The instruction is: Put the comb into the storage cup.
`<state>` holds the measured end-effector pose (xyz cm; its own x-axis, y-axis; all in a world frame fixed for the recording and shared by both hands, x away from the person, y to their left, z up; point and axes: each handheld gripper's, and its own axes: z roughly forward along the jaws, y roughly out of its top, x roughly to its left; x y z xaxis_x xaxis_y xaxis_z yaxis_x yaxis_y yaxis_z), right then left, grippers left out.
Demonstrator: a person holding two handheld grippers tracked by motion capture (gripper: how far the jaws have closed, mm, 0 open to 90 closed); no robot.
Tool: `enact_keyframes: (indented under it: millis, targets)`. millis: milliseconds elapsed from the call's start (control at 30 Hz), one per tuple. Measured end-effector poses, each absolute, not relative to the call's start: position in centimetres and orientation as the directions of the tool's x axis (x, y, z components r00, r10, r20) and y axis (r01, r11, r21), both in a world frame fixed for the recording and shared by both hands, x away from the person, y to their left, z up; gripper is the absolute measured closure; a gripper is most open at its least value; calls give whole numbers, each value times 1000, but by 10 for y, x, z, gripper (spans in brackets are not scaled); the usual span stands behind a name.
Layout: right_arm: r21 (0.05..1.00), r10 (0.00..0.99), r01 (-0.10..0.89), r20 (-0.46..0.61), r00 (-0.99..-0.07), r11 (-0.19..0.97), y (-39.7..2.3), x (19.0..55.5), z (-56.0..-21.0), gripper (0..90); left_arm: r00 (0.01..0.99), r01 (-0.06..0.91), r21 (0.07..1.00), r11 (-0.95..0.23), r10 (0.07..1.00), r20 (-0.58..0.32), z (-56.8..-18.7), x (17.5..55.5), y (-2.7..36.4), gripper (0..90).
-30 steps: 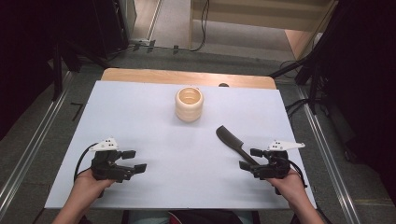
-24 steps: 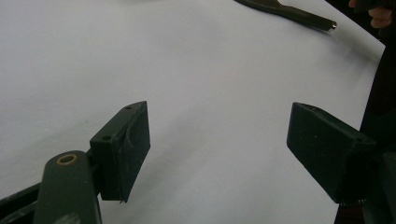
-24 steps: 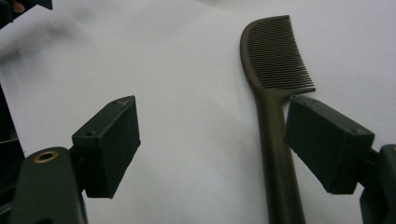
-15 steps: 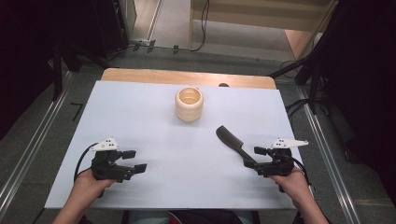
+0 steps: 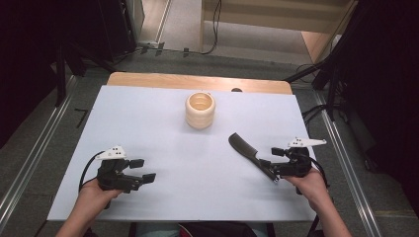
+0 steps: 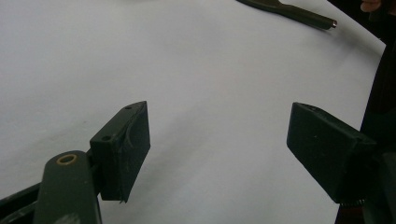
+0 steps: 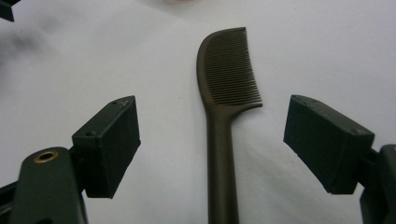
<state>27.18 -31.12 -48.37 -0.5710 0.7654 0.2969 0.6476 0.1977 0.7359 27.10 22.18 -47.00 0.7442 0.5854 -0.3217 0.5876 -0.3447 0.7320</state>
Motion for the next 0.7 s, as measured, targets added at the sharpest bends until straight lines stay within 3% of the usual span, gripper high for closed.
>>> enact_keyframes:
  millis: [700]
  targets:
    - [709, 783, 663, 262, -564, 241, -305, 288, -474, 189, 741, 590, 730, -344, 589, -322, -470, 271, 223, 222]
